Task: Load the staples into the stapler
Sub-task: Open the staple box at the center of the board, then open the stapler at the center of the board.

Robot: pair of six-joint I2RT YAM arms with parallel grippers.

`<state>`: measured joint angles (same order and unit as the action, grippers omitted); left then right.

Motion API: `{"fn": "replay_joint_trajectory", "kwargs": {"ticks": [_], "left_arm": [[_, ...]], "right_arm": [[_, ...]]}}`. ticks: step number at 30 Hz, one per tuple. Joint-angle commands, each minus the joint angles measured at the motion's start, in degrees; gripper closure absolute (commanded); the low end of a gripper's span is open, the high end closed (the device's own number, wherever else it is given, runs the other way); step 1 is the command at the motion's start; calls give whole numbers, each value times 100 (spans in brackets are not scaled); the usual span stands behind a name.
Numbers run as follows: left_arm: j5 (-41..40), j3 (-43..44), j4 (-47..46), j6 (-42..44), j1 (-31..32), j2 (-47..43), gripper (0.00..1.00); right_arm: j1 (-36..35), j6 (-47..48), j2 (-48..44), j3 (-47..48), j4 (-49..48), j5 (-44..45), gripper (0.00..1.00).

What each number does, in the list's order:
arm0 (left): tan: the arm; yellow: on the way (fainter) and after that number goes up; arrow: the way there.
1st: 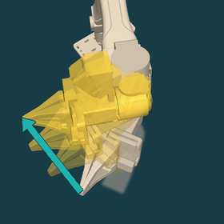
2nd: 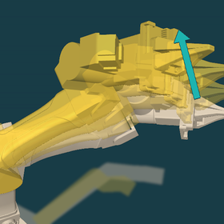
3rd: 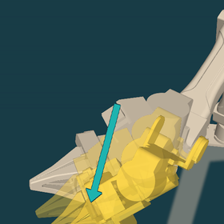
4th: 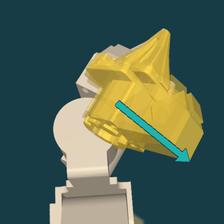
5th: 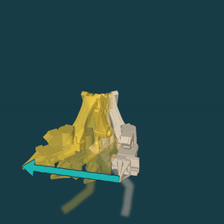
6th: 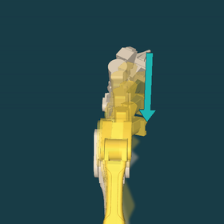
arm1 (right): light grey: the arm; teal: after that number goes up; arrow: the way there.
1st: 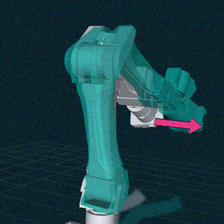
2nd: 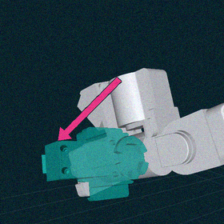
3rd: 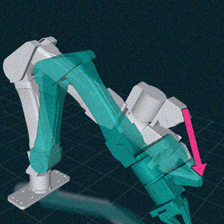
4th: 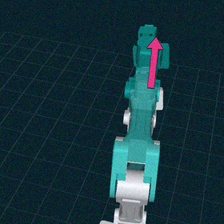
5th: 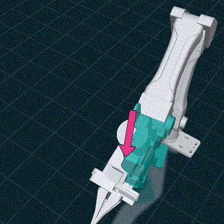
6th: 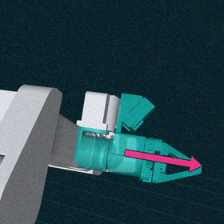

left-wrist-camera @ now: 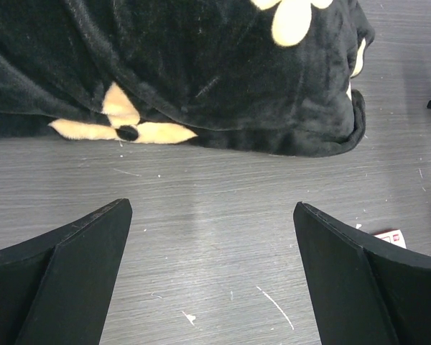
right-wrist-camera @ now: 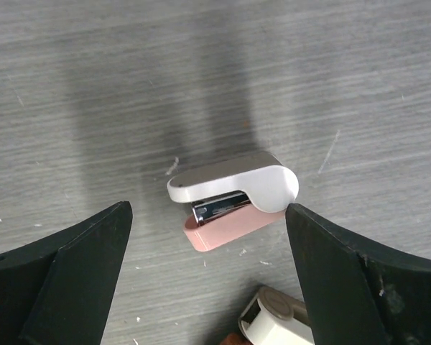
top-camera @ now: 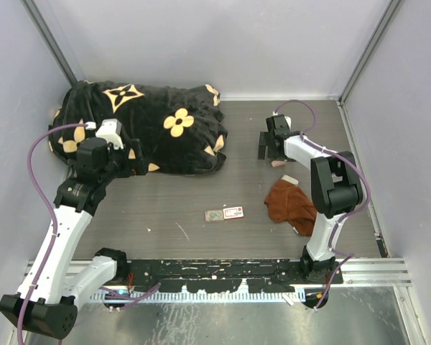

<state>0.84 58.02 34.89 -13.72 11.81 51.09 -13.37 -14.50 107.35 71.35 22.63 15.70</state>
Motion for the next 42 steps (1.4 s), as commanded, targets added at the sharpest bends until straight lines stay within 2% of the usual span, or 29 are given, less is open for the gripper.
{"fn": "replay_joint_trajectory", "kwargs": {"ticks": [1, 9, 14, 17, 24, 28, 33, 39, 42], "left_arm": [[-150, -10, -53, 146, -25, -125, 2], [-162, -28, -58, 151, -22, -103, 2], [-162, -36, -57, 156, -22, -91, 2], [-158, -45, -69, 156, -21, -100, 2], [-154, -71, -83, 150, -21, -125, 2], [-153, -85, -97, 141, -24, -133, 2], [-180, -123, -130, 143, -21, -165, 2], [-94, -165, -194, 88, -21, -185, 2], [76, -206, -266, 42, -21, -185, 1]], "right_arm": [[-13, 49, 215, 360, -373, -197, 6], [-52, 491, 622, 748, -593, -844, 8], [-167, 546, 581, 709, -542, -382, 8], [-168, 366, 445, 478, -527, -143, 12], [-167, 37, 267, 3, -581, -143, 30], [-173, -97, 258, -51, -565, -98, 44], [-168, -147, 55, -154, -619, -255, 72], [-315, 223, -597, -495, -919, -1006, 96], [-360, 158, -1069, -737, -1158, -1873, 99]]}}
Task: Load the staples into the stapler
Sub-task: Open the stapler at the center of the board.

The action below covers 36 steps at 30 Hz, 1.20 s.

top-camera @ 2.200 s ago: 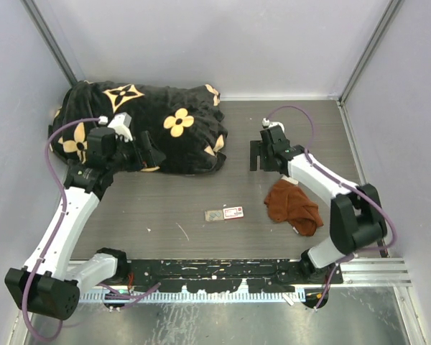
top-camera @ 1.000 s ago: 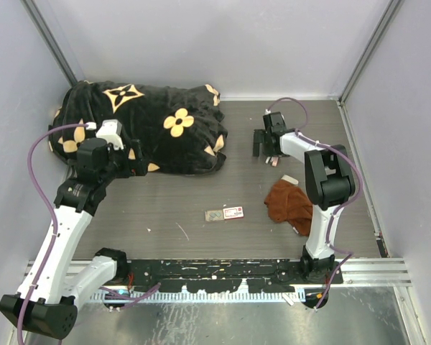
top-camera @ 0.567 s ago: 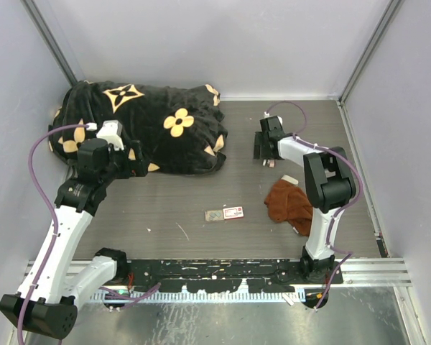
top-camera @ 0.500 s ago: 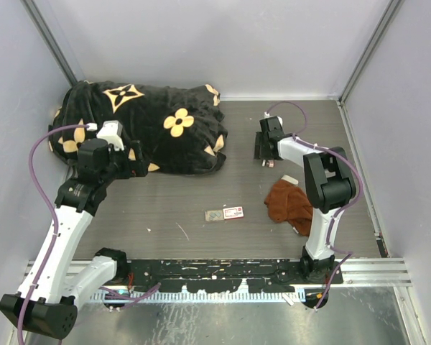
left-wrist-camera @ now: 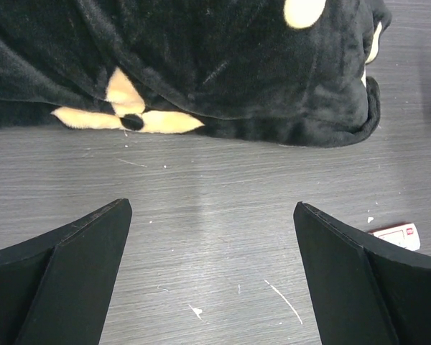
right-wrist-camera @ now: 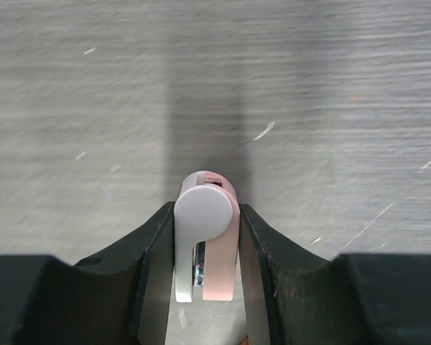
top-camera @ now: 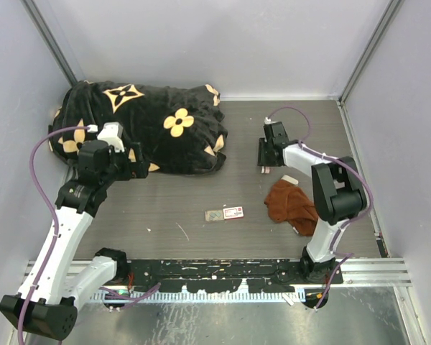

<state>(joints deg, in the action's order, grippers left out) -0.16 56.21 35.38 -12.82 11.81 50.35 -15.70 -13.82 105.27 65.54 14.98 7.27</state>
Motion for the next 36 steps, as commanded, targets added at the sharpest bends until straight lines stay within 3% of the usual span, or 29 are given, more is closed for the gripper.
{"fn": "replay_joint_trajectory", "kwargs": {"ticks": [1, 6, 11, 17, 22, 32, 36], "left_arm": [[320, -34, -354, -55, -21, -107, 0], [1608, -274, -986, -34, 145, -203, 4], [2638, -368, -1280, -611, 265, 132, 5], [2979, -732, -2181, -2039, 612, 281, 8], [3105, -1108, -2827, -3440, 1119, 448, 8], [3269, -1527, -2986, -4134, 1982, 860, 12], [3395, -1525, -3060, -4150, 2029, 1121, 20]], "right_arm": [[-126, -41, -1085, -258, -516, -1400, 99], [-216, -635, -1707, -643, -907, -3437, 99], [-642, -472, -2747, -1303, -1236, -3908, 99], [-1731, 195, -3739, -2169, -1696, -3420, 99], [-3021, 864, -4225, -2685, -2464, -2135, 99], [-3527, 1787, -4149, -2889, -3297, -2290, 99], [-3620, 1888, -4091, -2897, -3442, -2358, 99]]}}
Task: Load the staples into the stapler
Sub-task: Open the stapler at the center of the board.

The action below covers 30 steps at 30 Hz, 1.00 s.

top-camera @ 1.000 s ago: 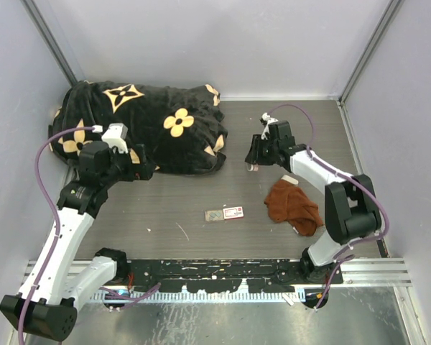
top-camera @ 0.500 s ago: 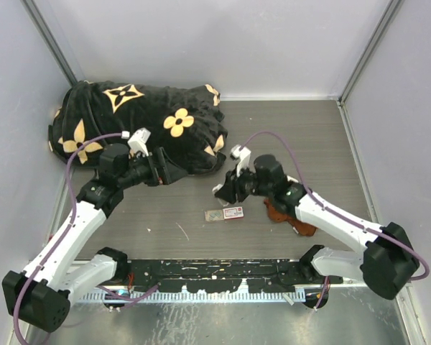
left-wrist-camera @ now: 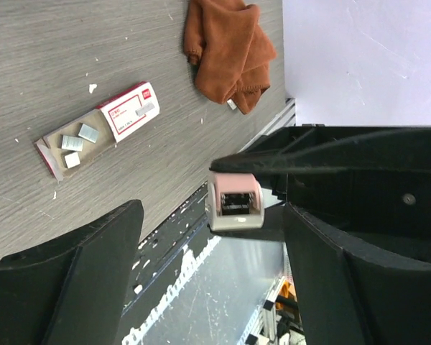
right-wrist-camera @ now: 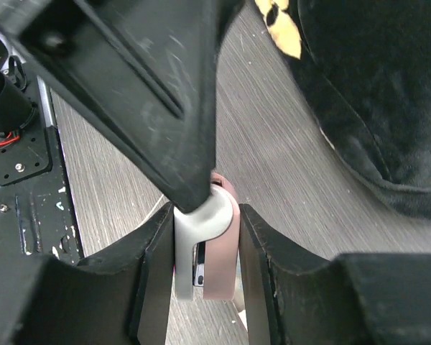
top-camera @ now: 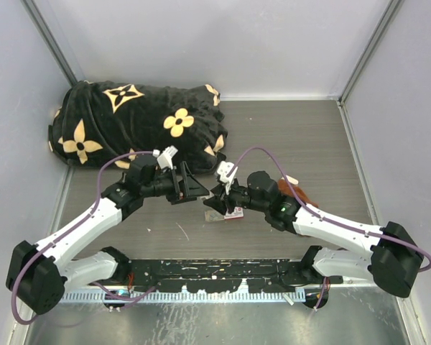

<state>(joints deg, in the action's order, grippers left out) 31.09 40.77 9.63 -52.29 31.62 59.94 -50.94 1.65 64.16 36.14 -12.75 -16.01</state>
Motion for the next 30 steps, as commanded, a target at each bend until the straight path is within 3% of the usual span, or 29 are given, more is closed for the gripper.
{"fn": "replay_joint_trajectory", "kwargs": {"ticks": [1, 23, 25, 28, 30], "left_arm": [[277, 14, -541, -229, 54, 207, 22], [571, 95, -745, -110, 209, 670, 90], [554, 107, -676, -26, 208, 653, 97], [366, 90, -627, 43, 200, 556, 100], [125, 55, -626, 27, 200, 436, 100]], "right_arm": [[-123, 353, 43, 63, -653, -45, 99], [-208, 320, 320, 146, -535, 764, 97], [-200, 276, 311, 142, -535, 809, 81], [-199, 150, 278, 124, -527, 825, 42], [-198, 17, 194, 124, -498, 823, 31]]}}
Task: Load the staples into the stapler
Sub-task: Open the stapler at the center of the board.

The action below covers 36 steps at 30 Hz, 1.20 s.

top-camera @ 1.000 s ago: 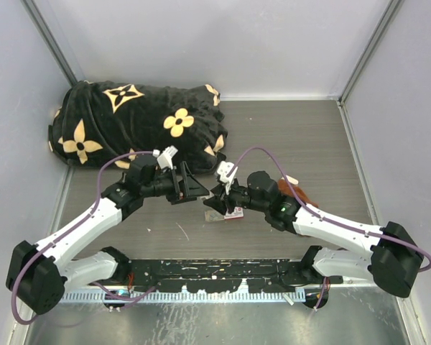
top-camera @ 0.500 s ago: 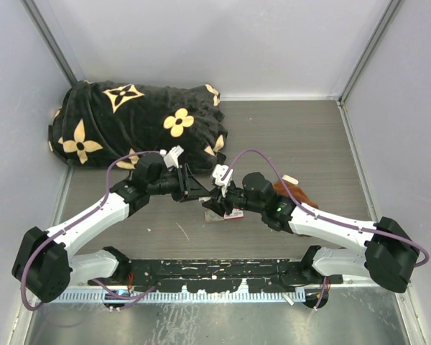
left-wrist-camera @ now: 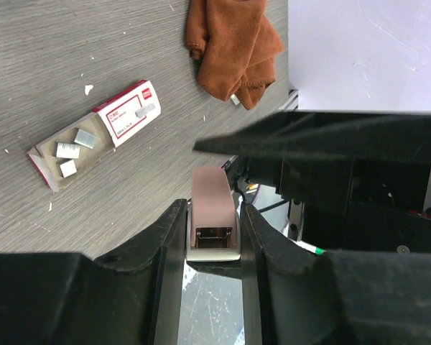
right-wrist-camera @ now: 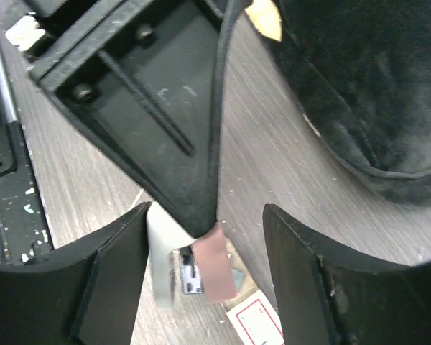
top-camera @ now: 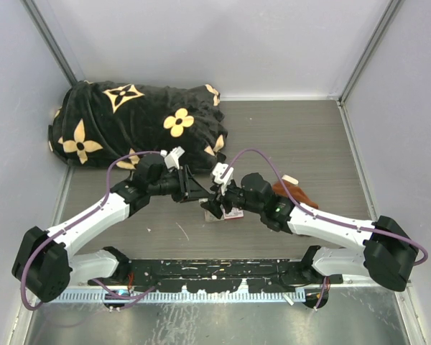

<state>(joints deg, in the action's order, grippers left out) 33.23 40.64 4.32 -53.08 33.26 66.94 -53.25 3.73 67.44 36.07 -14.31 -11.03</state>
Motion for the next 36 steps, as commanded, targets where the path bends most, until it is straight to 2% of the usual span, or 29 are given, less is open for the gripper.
{"fn": "replay_joint_trajectory", "kwargs": {"ticks": [1, 2, 8, 15, 17, 21, 24, 29, 36], "left_arm": [[-244, 45, -77, 97, 26, -323, 100], [-379, 22, -83, 96, 14, -372, 100], [-510, -64, -239, 565, -117, -501, 100], [82, -210, -845, 1478, -153, -1001, 100], [98, -327, -1169, 1526, -153, -1273, 100], [-9, -571, -1957, 1337, -152, -1673, 100], [-78, -685, -2440, 1094, -153, -1794, 100], [-74, -802, -3166, 695, -147, -1928, 100], [-292, -854, -3307, 544, -148, -2293, 100]], "right_arm": [[38, -243, -181, 134, -325, 305, 26], [35, -303, -247, 124, -313, 283, 17], [163, -826, -720, -17, -317, 107, 0], [1791, -2373, -925, -96, -506, -2600, 0], [2056, -2756, -952, -200, -752, -3098, 0], [2159, -3373, -1052, -499, -1463, -3593, 0], [2161, -4067, -1070, -777, -2490, -3734, 0], [2112, -4959, -997, -1225, -4075, -3383, 0], [1584, -5015, -712, -1340, -4878, -2644, 5]]}}
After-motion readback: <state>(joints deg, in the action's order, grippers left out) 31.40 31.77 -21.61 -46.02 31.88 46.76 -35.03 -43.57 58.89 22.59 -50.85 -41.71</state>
